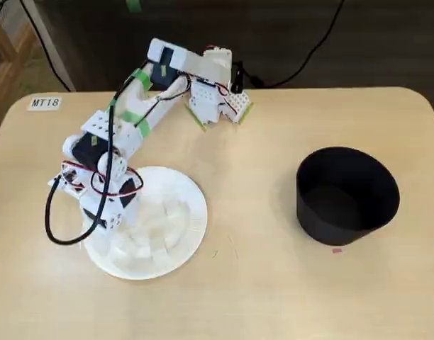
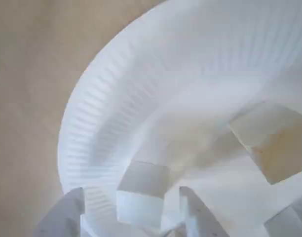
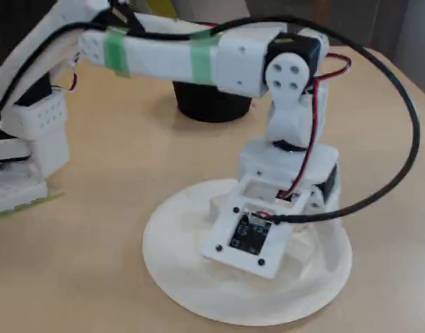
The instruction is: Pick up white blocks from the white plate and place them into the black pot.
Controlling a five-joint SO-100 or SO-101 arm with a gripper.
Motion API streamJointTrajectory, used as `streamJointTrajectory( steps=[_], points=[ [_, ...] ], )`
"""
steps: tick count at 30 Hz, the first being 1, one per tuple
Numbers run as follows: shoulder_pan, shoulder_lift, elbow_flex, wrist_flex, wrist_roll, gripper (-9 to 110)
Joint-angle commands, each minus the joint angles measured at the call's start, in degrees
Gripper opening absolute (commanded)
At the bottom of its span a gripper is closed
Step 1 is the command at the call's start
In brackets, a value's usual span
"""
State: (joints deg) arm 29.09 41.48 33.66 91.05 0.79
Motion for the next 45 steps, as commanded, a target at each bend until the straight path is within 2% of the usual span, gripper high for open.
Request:
streamJointTrajectory(
  steps=[1, 4, 12, 15, 18, 20, 24, 28, 33, 39, 42, 45],
  points=[
    [0.0, -1.4, -5.2, 0.6, 1.8, 13],
    [-0.4, -4.2, -8.5, 0.6, 2.8, -2],
    [-1.1, -7.0, -15.4, 0.8, 2.4, -2],
    [-1.4, -7.2, -26.6, 1.9, 2.0, -2],
    [-2.2, -9.8, -46.8, 2.7, 3.0, -2],
    [-3.3, -6.8, -49.7, 1.4, 3.1, -2],
    [-8.0, 3.4, -48.6, 4.6, -3.4, -2],
    [-16.3, 28.4, -17.4, 4.4, -8.2, -2],
    [-33.2, 51.8, 13.4, 4.4, -6.2, -2],
    [-56.1, 59.0, 26.5, 3.3, -1.2, -2],
    [-64.4, 61.3, 33.9, -5.7, -0.5, -2],
    [-68.1, 66.6, 48.2, -17.5, 2.5, -2]
  ],
)
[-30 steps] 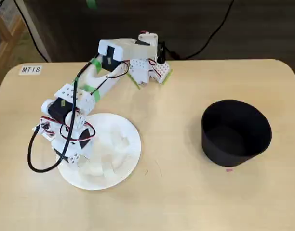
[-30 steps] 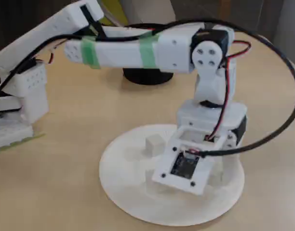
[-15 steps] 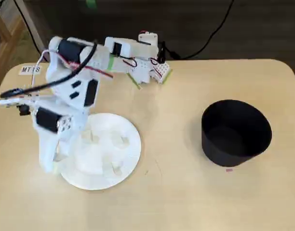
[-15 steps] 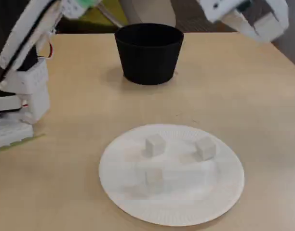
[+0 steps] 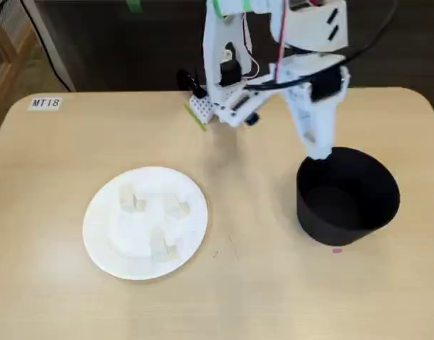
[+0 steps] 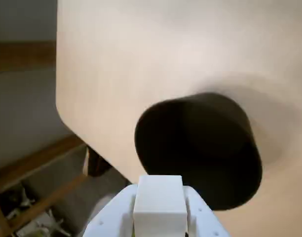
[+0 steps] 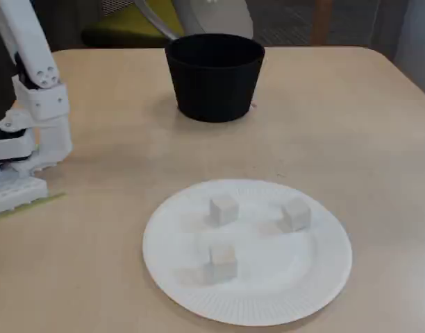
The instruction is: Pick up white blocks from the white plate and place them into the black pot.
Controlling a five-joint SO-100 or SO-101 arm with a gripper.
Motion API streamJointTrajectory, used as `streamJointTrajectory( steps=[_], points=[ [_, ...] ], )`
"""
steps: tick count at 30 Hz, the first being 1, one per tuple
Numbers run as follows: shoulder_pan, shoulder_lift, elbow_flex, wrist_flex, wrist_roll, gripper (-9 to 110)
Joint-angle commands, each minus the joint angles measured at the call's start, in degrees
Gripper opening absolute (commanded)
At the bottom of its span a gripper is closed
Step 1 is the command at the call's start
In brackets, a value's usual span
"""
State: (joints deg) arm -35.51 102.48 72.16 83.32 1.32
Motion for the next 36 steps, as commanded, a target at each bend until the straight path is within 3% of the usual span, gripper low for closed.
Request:
streamJointTrajectory(
  steps=[1, 10, 18, 22, 25, 28, 31, 36],
  points=[
    [-3.9, 6.7, 13.3, -12.0, 2.1, -2],
    [-2.5, 6.7, 34.2, -37.4, 0.2, -2],
    [2.4, 2.1, 34.6, -41.0, -1.9, -2],
    [2.9, 2.2, 34.6, -38.9, -3.7, 21],
    [2.9, 3.1, 34.6, -36.9, -4.5, 28],
    [3.2, 4.5, 34.6, -35.3, -3.8, 22],
    [5.1, 6.3, 32.9, -30.1, -3.4, -2],
    [18.5, 15.0, 31.7, -16.2, -4.9, -2]
  ],
)
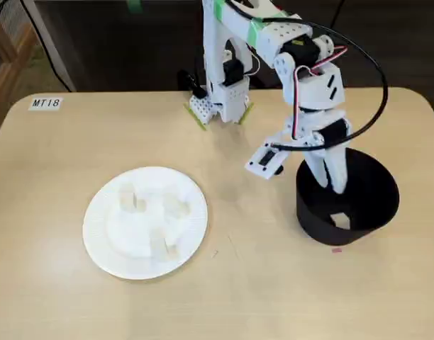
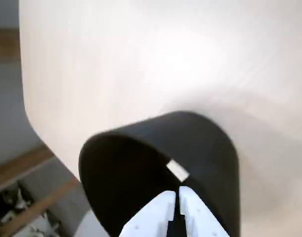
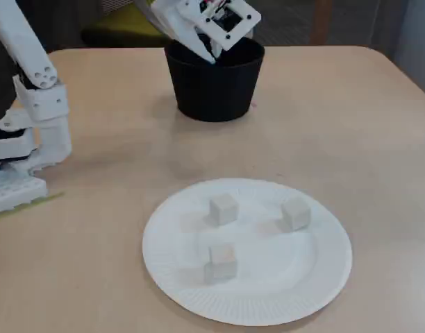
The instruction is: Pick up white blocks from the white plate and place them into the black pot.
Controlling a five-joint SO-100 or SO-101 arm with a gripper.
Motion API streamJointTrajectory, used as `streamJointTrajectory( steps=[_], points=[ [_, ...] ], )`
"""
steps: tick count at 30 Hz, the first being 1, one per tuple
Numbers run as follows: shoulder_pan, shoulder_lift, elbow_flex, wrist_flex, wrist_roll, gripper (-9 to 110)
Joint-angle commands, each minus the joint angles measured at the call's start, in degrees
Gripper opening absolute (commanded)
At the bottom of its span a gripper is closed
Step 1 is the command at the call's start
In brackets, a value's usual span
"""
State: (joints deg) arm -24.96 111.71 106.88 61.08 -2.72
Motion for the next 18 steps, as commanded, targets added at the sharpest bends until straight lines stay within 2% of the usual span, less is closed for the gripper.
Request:
streamJointTrajectory(
  steps=[1, 5, 9, 13, 18],
  points=[
    [12.0, 7.3, -3.0, 8.4, -1.2, -2],
    [30.6, 10.8, -3.0, 18.6, -3.3, -2],
    [45.5, 8.3, -3.0, 23.6, -7.6, -2],
    [52.1, 2.7, -3.0, 22.6, -13.6, -2],
    [55.5, -3.0, -3.1, 16.0, -27.1, -2]
  ],
)
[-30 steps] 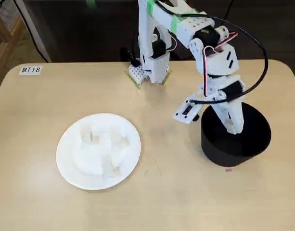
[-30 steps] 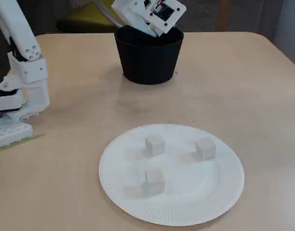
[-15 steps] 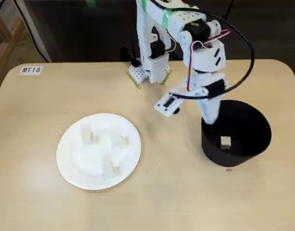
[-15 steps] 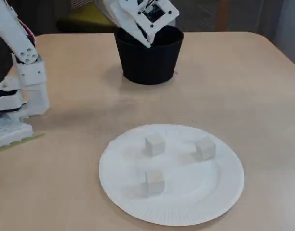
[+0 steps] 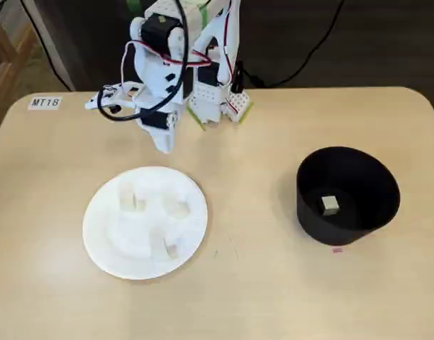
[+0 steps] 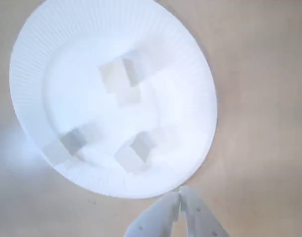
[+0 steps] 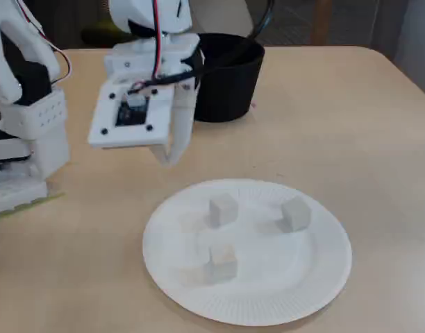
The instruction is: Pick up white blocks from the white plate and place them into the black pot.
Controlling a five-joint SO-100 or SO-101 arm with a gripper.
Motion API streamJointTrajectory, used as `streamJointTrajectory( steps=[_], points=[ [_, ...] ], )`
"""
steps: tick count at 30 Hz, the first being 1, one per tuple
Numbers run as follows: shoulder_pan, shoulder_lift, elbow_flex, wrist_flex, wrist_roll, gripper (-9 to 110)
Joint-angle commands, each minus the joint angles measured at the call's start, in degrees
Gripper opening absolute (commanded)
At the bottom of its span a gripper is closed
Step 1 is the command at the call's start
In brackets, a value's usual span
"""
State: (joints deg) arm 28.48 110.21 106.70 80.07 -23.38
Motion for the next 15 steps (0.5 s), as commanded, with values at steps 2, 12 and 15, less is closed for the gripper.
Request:
streamJointTrajectory(
  steps=[2, 12, 15],
  points=[
    [4.3, -4.0, -3.7, -3.7, -10.5, -2],
    [9.7, -23.8, -19.4, 2.5, -18.0, -2],
    [9.5, -31.2, -28.9, 7.5, -20.0, 11]
  ],
)
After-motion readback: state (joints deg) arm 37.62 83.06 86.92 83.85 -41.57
